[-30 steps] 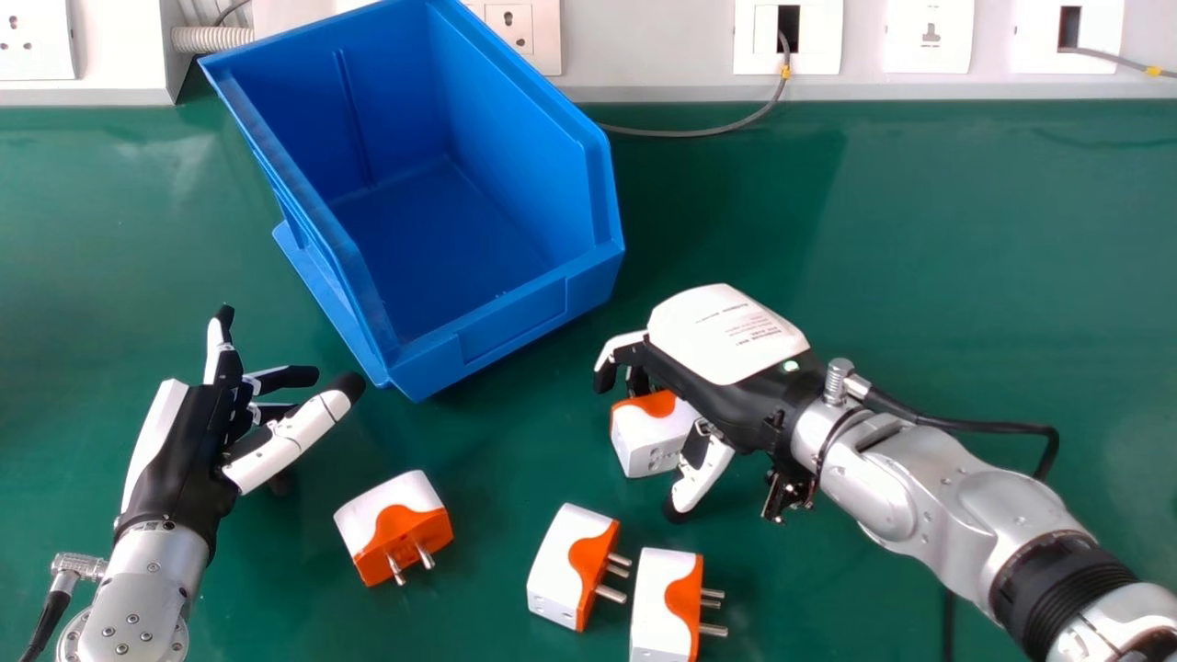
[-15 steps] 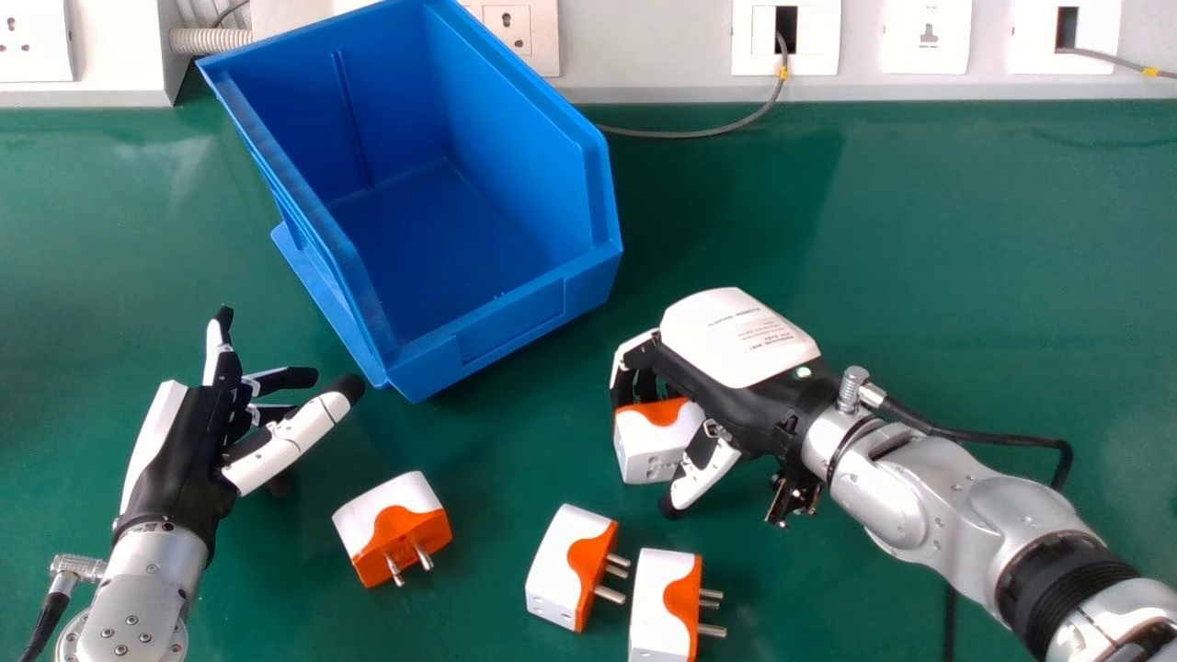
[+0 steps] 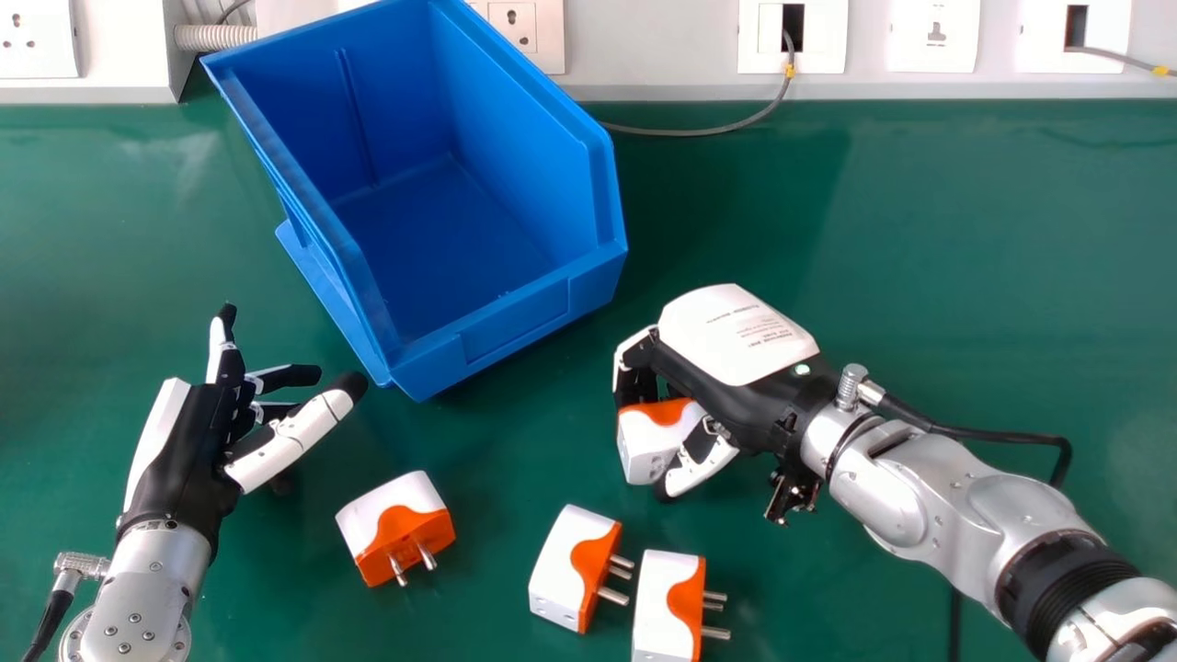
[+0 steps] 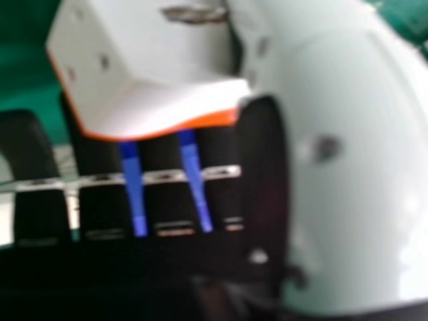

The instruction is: Pick all objects and put in blue box

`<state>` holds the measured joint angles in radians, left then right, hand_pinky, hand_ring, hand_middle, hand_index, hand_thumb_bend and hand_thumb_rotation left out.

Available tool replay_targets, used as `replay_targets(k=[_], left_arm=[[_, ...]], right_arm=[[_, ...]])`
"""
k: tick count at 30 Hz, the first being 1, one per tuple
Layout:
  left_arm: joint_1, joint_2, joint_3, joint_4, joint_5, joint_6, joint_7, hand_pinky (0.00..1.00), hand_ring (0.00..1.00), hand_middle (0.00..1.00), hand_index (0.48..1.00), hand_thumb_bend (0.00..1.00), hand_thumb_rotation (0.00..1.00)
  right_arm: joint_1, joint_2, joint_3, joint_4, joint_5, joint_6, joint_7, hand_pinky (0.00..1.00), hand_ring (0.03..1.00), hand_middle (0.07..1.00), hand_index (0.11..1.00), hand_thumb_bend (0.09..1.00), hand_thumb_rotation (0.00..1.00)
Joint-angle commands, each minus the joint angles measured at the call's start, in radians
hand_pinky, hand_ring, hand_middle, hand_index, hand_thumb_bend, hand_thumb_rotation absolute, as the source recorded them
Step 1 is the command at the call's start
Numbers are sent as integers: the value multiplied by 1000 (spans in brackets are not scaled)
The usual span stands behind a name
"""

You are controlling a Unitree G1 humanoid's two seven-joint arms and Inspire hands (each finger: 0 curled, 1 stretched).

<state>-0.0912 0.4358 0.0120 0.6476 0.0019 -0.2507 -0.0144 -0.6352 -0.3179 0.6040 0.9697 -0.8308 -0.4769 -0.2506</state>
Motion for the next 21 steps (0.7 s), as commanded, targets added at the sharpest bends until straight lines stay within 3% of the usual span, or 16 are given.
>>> replay_targets(k=[1,9,21], left_arm=[[72,-52,-56,71,41,95,-64,545,652,787,842,767,533],[71,-53,-58,70,45,98,-60,546,653,787,842,769,533],[63,-57,-54,80,40,95,-60,548,653,787,842,774,537]], right_arm=[[-25,-10,-22,-44,21,-12,-19,347,428,526,506,500,0],[5,-41,-68,-160,48,-25,-7,344,425,520,514,498,0],[53,-74,-126,-289,78,-51,-11,322,420,502,536,494,0]])
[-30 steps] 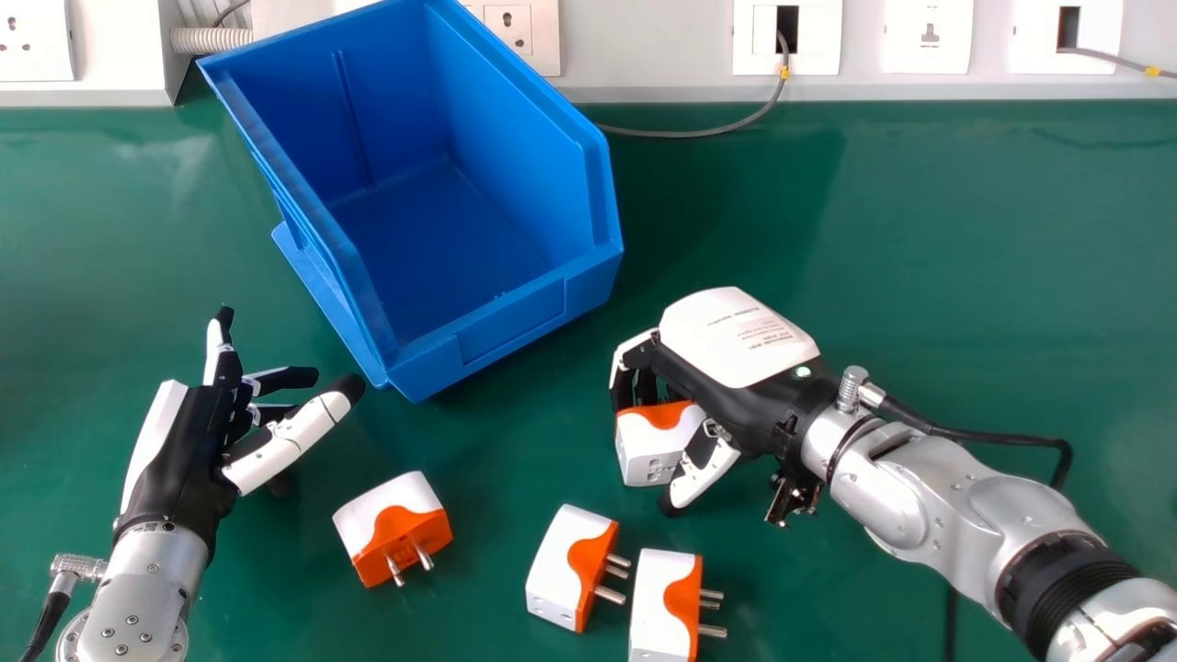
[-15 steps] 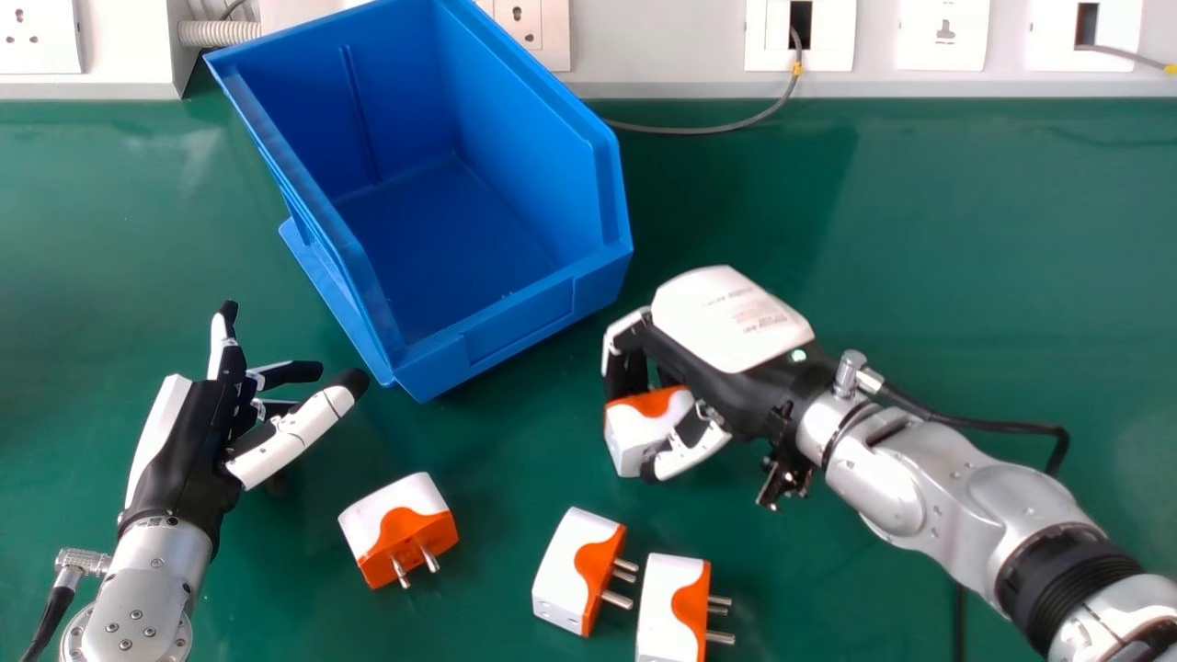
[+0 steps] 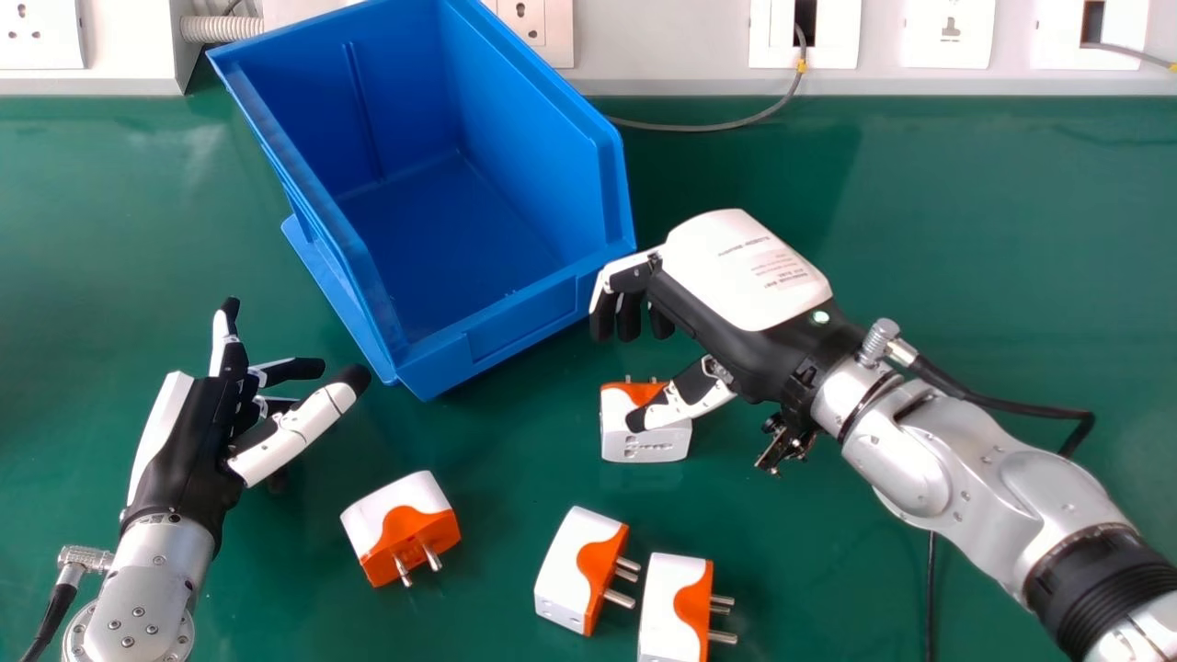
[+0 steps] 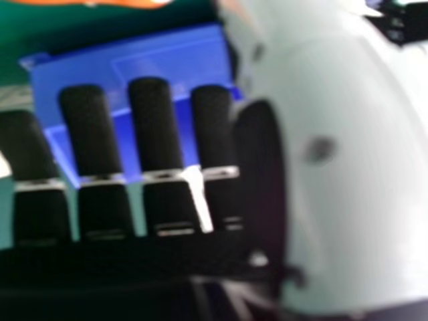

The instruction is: Pick all objects and put in blue box

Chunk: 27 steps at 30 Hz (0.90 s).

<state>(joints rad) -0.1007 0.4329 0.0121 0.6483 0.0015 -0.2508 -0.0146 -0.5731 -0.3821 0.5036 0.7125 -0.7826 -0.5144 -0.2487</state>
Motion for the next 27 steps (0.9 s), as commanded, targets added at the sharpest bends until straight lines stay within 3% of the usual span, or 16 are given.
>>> replay_targets(k=[1,8,14,19,27], left_arm=[[71,-54,-55,81,41,96,-60,548,653,787,842,774,537],[68,-51,-60,82,49,95,-59,548,653,787,842,776,539],[71,-50,-59,78,48,93,-59,548,652,787,842,778,541],[68,-51,-57,88,47,90,-60,547,653,786,842,779,542],[70,-50,-56,88,46,86,-59,546,653,785,842,782,545]], right_arm=[[-8,-10,-30,-36,30,-15,-13,322,420,502,536,494,0],[7,-11,-50,-70,46,-28,-9,317,422,506,539,493,0],[11,-8,-47,-72,43,-21,-2,316,424,506,542,493,0],[9,-4,-45,-62,42,-7,15,313,423,503,544,493,0],[38,-2,-41,-143,15,104,68,307,426,514,545,491,0]])
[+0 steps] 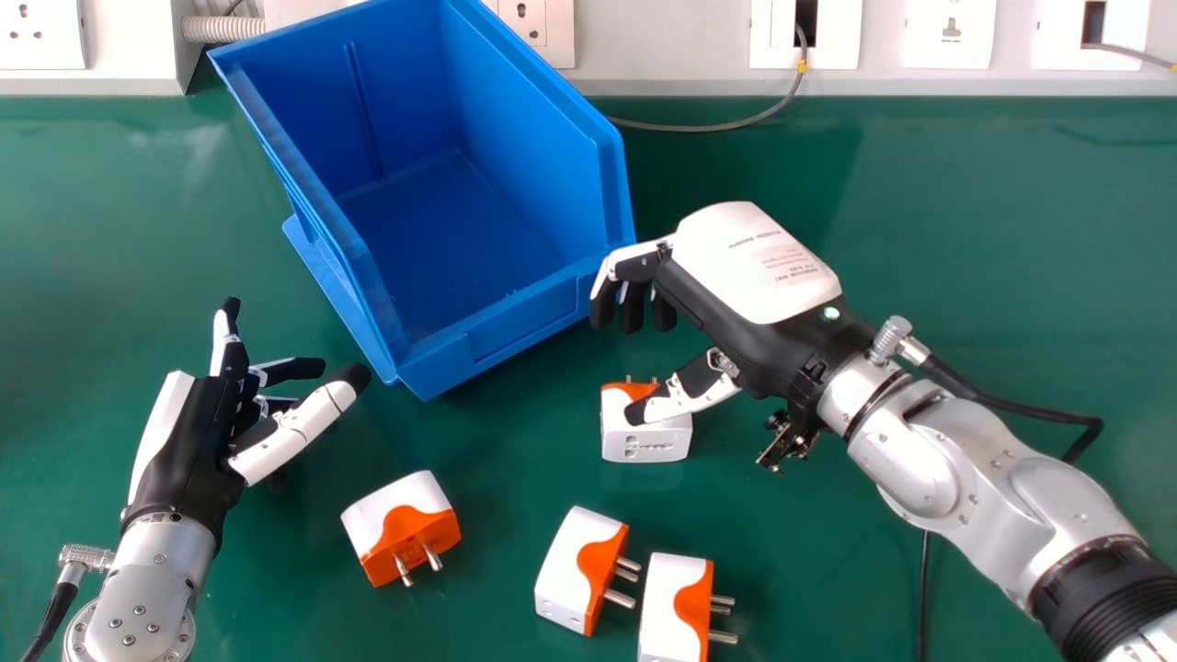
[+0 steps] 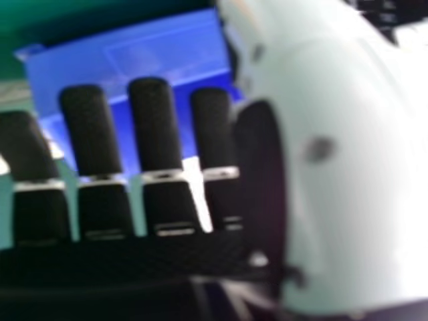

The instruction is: Pick all objects and put in blue box

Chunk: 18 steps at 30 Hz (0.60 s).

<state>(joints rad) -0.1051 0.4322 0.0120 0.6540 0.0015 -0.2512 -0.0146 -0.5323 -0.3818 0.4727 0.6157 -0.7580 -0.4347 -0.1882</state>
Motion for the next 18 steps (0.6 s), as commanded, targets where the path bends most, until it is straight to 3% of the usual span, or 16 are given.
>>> replay_targets(k=[1,4,9,10,13,18], left_arm=[[74,-50,-56,85,46,85,-60,546,653,784,842,783,545],[72,-50,-56,90,46,85,-60,545,653,784,842,784,546],[74,-48,-57,87,47,86,-62,545,653,782,842,785,547],[75,-48,-57,84,48,86,-61,545,653,782,842,785,547],[78,-47,-58,80,50,86,-59,544,652,782,842,780,543],[81,-47,-58,75,49,86,-60,544,652,782,842,778,542]], right_arm=[[1,-6,-5,-64,-22,48,21,330,434,543,535,495,0],[8,-16,10,-116,-61,123,83,382,485,590,575,574,20],[23,-22,26,-217,-97,272,266,650,786,843,790,846,206],[26,-20,25,-236,-92,306,317,650,786,843,790,846,206],[39,-16,21,-284,-81,372,417,848,913,936,912,938,303],[47,-16,23,-329,-77,431,515,938,965,974,964,976,353]])
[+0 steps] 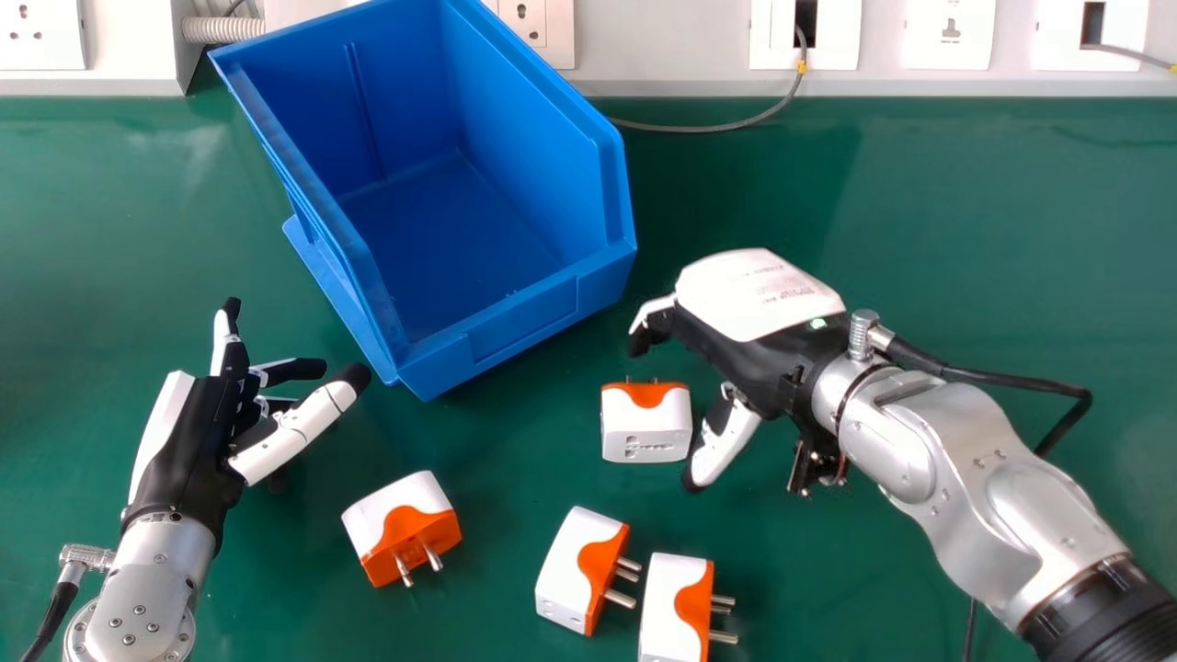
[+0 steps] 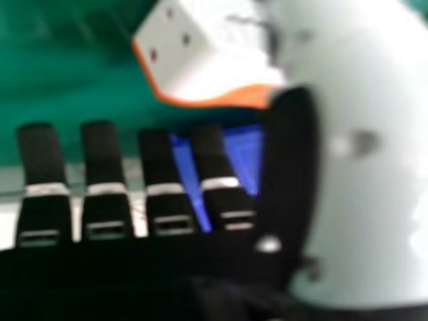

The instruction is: Pick all objects and put in blue box

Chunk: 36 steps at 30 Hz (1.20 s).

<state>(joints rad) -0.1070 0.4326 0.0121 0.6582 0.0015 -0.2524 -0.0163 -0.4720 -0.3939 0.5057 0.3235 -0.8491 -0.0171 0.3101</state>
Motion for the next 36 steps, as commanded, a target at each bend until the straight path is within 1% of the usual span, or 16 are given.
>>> replay_targets(k=[1,4,10,16,21,25,28,30,34,36], left_arm=[[83,-47,-58,69,48,88,-59,544,651,782,842,777,542],[83,-48,-55,72,44,88,-61,543,651,782,842,777,541],[82,-50,-55,75,45,87,-57,543,651,782,842,776,540],[82,-46,-57,77,48,81,-59,543,651,783,842,776,541],[85,-47,-56,66,45,90,-60,543,651,782,842,777,541],[83,-50,-56,71,47,87,-56,543,652,782,842,780,543],[82,-47,-59,71,50,88,-58,543,653,782,842,781,544],[82,-46,-59,71,49,89,-60,543,653,782,842,781,544],[84,-47,-57,68,46,90,-60,543,653,782,842,781,544],[84,-47,-58,69,47,87,-59,544,653,782,842,781,544]], right_arm=[[-13,-4,-10,-42,14,19,28,951,972,979,972,981,361],[-15,-1,-6,-56,14,44,72,975,986,990,986,991,373],[-23,10,14,-72,7,94,149,994,997,998,997,999,382],[-37,27,46,-39,-3,105,159,998,999,1000,999,1000,380],[-43,35,66,6,-3,77,129,999,1000,1000,1000,1000,377],[-54,45,86,63,2,32,79,1000,1000,1000,1000,1000,373],[-73,59,99,126,7,-3,40,1000,1000,1000,1000,1000,366],[-87,71,107,173,8,-28,12,1000,1000,1000,1000,1000,362],[-116,91,119,263,9,-62,-38,1000,1000,1000,1000,1000,343],[-126,99,123,297,10,-72,-58,1000,1000,1000,1000,1000,333]])
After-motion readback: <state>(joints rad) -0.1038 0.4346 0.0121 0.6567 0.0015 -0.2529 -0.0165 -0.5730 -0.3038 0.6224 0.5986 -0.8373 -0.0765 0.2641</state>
